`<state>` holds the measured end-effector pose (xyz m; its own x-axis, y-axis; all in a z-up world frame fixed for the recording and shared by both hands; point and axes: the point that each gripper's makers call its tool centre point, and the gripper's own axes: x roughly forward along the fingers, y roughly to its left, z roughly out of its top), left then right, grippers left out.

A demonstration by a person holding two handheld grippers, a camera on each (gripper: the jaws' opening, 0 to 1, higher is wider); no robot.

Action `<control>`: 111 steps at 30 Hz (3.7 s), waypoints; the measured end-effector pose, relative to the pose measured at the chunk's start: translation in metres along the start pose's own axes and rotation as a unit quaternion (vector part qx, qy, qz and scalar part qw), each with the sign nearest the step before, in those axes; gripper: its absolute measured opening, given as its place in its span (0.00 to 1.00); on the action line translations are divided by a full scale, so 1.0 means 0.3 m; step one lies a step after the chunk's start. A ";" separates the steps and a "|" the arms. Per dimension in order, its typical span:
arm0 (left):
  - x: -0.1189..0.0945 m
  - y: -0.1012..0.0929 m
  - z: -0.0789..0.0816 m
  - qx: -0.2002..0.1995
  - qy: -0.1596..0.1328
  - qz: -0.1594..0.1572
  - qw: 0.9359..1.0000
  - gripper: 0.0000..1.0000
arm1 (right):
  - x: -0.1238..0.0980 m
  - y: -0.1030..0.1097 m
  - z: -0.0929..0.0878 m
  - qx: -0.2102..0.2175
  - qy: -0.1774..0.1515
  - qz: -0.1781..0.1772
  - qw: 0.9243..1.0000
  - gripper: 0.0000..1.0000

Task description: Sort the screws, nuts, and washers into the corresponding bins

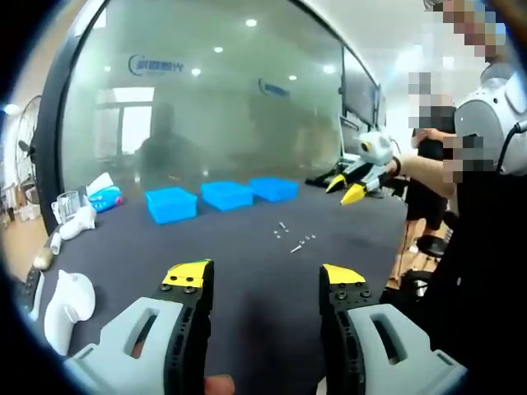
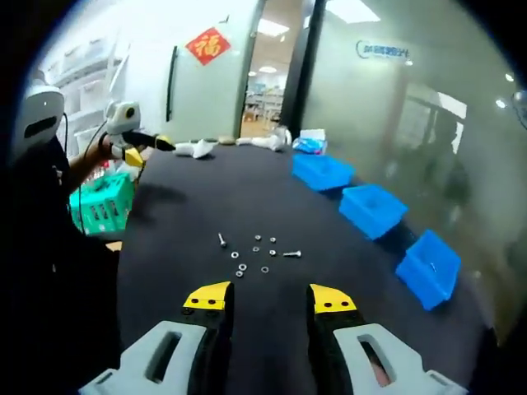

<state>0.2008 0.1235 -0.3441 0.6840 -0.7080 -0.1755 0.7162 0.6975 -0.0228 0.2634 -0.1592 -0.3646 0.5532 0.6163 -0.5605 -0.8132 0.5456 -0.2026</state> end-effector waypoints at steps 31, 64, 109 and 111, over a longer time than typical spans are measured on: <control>0.017 0.002 -0.021 -0.005 0.006 -0.005 1.000 0.50 | 0.251 -0.043 0.021 -0.213 0.163 0.117 0.956 0.30; -0.016 0.042 -0.043 -0.026 -0.002 0.019 0.999 0.50 | 0.429 -0.032 -0.029 -0.415 0.272 0.224 0.839 0.21; -0.001 0.045 -0.021 -0.027 -0.012 0.017 0.999 0.50 | 0.267 -0.060 -0.010 -0.245 0.226 0.138 0.933 0.01; 0.005 0.044 -0.014 -0.026 -0.013 0.016 0.999 0.50 | 0.237 -0.050 0.006 -0.228 0.200 0.125 0.945 0.01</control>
<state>0.2109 0.1321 -0.3489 0.7101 -0.6878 -0.1504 0.6864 0.7239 -0.0698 0.3154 -0.1225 -0.3999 0.2960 0.3801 -0.8763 -0.9529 0.0536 -0.2986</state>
